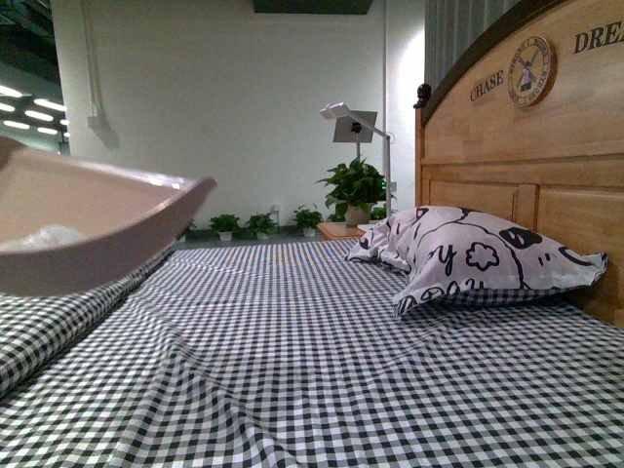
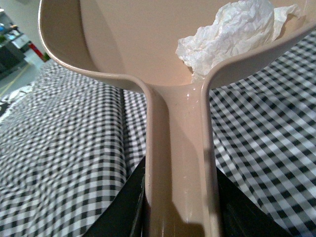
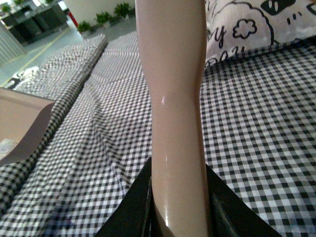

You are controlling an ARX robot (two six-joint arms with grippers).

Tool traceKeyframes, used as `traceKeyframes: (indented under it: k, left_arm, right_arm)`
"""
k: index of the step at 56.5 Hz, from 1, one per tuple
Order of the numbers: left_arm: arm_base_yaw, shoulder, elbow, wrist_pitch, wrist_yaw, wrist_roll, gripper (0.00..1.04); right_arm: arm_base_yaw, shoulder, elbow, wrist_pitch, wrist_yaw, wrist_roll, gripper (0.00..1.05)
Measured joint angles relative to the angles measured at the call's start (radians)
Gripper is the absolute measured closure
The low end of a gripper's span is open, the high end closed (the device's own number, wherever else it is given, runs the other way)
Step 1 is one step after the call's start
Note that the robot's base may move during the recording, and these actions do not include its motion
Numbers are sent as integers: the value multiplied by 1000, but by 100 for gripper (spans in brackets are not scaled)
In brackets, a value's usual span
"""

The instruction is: Clean up trash

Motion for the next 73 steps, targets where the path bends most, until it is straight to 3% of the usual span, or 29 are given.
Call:
traceKeyframes:
  k: [11,24,35,48,73]
  left_arm:
    - [0,-214,-13,-104,-4,-53,78]
    - [-7,-415,-17,-245,11,-98,78]
    - [-29,-533,-29,-338,19,-118,78]
    - [-23,-557,-37,-364,22,-138,78]
    - [-22,-557,-39,-365,23,-144,78]
  right_arm:
    - [-7,-132,-7,-83,-3,30,84]
    - [69,-157,-6,-72,78,44,84]
    - [77,-153,-6,-63,117,44,84]
    - [91,-152,-2,-103,210,23,84]
    - [95,-148,-2,-106,216,14,84]
